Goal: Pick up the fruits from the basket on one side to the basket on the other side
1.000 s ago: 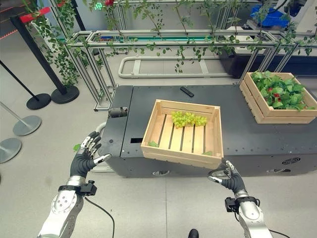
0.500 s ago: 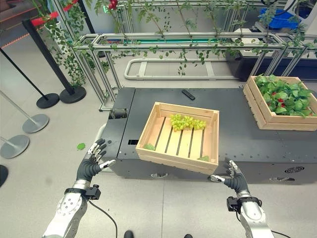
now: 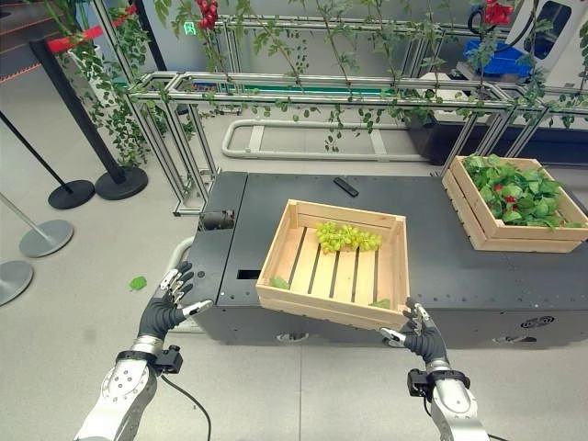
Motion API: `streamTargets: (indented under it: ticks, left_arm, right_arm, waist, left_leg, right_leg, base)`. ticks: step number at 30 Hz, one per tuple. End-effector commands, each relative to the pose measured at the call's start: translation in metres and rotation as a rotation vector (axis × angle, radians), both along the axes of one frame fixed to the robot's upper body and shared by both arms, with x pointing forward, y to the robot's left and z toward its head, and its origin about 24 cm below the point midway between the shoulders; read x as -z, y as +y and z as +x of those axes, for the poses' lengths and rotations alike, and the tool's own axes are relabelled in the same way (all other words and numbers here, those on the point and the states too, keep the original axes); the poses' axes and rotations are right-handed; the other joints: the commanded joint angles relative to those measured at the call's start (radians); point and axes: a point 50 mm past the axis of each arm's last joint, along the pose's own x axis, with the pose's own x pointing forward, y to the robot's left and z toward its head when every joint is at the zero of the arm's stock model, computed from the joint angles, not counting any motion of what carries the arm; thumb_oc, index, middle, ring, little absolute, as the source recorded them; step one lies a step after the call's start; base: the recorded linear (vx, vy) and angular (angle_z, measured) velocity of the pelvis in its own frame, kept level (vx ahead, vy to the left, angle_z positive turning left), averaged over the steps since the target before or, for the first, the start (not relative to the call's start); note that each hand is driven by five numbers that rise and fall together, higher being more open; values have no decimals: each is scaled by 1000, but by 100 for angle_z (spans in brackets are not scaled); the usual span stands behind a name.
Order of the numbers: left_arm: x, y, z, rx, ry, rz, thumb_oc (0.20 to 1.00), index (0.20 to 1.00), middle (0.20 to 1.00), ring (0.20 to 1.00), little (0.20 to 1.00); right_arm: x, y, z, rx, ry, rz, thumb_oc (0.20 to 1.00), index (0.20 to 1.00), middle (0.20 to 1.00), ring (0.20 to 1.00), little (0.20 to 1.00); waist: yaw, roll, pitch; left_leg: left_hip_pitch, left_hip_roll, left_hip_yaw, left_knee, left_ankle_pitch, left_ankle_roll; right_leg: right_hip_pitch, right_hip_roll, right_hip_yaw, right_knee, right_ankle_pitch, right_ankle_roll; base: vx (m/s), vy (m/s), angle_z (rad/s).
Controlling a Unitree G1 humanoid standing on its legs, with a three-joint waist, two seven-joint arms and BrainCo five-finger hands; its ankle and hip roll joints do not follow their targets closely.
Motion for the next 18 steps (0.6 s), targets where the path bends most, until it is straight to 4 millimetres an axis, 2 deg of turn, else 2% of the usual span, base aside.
streamTargets:
  ticks: [1,18]
  left_arm:
    - [-12,3,5,17,-65,66,1000,1000,1000,1000,1000]
    - [-10,-1,5,35,-58,67,1000,1000,1000,1000,1000]
  right_arm:
    - [-16,-2,13,6,-98,6,1000,1000,1000,1000,1000]
    - [-13,-2,11,10,-84,4,1000,1000,1000,1000,1000]
  waist:
    - [-13,-17,-54]
    - [-14,-13,-60]
  left_leg:
    - [-4,32,-11,70,-67,0]
    - [2,29,-9,53,-62,1]
  right_leg:
    - [-51,-10,8,67,-46,29]
    - [-48,-8,11,46,-36,35]
  base:
    - [0,0,0]
    - [0,0,0]
